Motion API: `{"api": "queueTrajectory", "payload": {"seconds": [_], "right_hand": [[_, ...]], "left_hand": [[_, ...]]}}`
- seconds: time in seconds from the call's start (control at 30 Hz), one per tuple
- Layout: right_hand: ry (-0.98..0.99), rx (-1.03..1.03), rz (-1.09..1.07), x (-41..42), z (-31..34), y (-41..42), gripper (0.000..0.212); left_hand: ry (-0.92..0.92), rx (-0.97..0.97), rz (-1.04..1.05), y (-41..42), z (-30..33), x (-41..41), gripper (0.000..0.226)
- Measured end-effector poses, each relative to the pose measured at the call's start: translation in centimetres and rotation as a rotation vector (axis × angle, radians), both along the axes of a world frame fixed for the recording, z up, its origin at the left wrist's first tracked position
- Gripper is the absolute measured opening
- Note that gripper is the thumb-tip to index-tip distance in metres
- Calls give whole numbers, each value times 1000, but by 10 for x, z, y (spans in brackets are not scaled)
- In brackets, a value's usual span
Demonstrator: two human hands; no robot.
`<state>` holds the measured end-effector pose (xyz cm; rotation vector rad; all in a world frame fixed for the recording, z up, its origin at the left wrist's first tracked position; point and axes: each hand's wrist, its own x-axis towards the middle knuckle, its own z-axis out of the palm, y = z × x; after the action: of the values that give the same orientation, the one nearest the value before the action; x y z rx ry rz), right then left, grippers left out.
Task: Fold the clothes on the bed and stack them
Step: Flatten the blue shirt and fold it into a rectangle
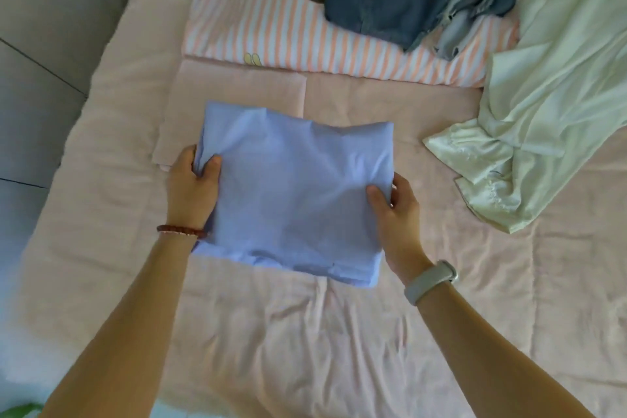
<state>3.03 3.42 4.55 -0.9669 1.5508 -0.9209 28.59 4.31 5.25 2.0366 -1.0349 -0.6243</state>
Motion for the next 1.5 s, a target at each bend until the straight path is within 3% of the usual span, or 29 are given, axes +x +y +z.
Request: {"api": "queueTrajectory", "payload": {"seconds": [0.17,0.27,0.33,0.47,0.53,0.63,0.73,0.83,0.93,1.03,1.2,1.33,1.4,1.5], "right_hand": [[-119,15,67,88,-4,-82,23],[-179,238,154,116,-26,-117,51],[105,297,353,124,-45,-123,65],[786,-230,722,133,-73,-99,63],[982,-357,938,139,-88,-87,61],[1096,-305,1089,142,-112,-82,56],[1081,-306,1084,141,-122,-85,56],[967,-332,1030,130,-115,-77,56],[832,-292,940,97,-98,-60,53],[789,-259,786,41,-86,-35,47],[938,-164,586,-71,-70,-9,41],[1126,-103,435,-163,-62,-38,50],[1208,-4,454,-204,-63,-62,65],[1325,110,678,-252,-77,-96,84]], "left_hand": [[-190,-3,64,-75,7,89,19],[-312,221,188,-93,-16,115,52],[-472,367,138,-89,-38,115,65],[-666,378,-174,-66,-86,89,63],[-687,416,-269,-54,-110,82,63],[-691,489,-321,-47,-134,92,65],[-691,526,-368,-50,-135,102,69],[-692,491,-272,-46,-125,89,66],[-669,355,-166,-32,-109,42,59],[-667,260,-209,-12,-99,-27,62],[-495,268,-417,2,-92,-154,75],[-403,425,-688,-13,-112,-236,78],[-419,507,-790,-11,-123,-273,82],[-415,650,-787,3,-139,-310,91]]}}
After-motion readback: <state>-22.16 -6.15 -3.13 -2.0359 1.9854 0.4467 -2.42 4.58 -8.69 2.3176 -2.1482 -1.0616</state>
